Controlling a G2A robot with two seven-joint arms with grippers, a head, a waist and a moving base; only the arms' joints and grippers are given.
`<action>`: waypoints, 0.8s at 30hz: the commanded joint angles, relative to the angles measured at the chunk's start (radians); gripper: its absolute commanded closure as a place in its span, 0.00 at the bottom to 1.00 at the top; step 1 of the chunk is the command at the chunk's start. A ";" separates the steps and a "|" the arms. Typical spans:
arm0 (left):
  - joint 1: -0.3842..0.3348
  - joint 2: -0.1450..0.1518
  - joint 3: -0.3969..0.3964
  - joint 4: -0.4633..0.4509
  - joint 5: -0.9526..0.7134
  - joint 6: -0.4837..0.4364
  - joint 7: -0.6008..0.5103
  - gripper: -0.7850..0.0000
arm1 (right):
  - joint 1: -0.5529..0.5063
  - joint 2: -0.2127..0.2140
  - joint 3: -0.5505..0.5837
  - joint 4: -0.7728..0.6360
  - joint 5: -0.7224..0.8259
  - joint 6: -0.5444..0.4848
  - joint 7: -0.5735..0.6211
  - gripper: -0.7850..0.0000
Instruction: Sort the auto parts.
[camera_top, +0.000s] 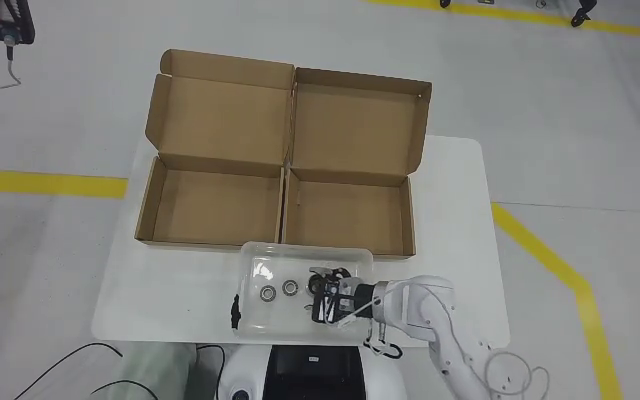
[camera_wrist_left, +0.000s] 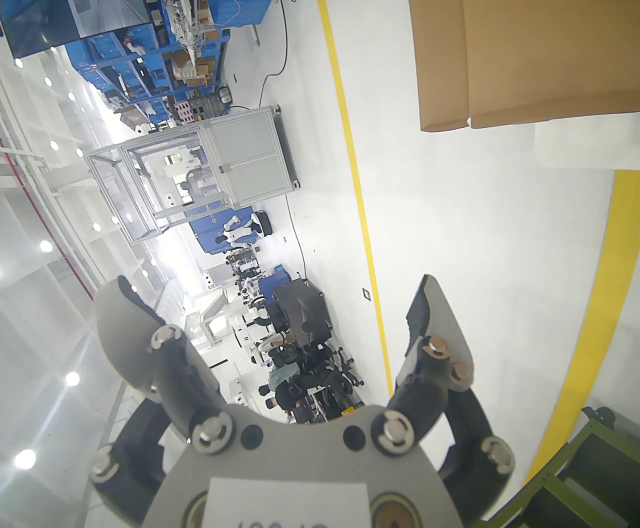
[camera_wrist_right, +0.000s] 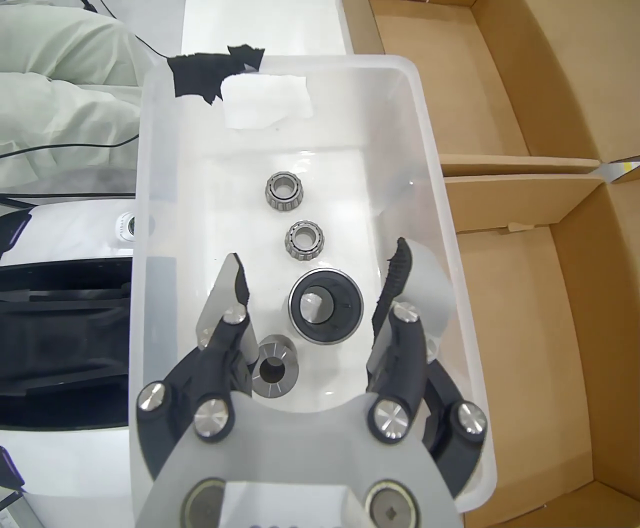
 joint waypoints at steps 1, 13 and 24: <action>0.000 0.000 0.000 0.000 0.000 0.000 0.000 0.00 | 0.006 0.000 -0.009 0.003 0.014 0.011 0.036 0.30; 0.000 0.000 0.000 0.000 0.000 0.000 0.000 0.00 | 0.027 0.005 -0.045 0.002 0.052 0.090 0.171 0.28; 0.000 0.000 0.000 0.000 0.000 0.000 0.000 0.00 | 0.062 0.011 -0.075 0.044 0.062 0.120 0.215 0.24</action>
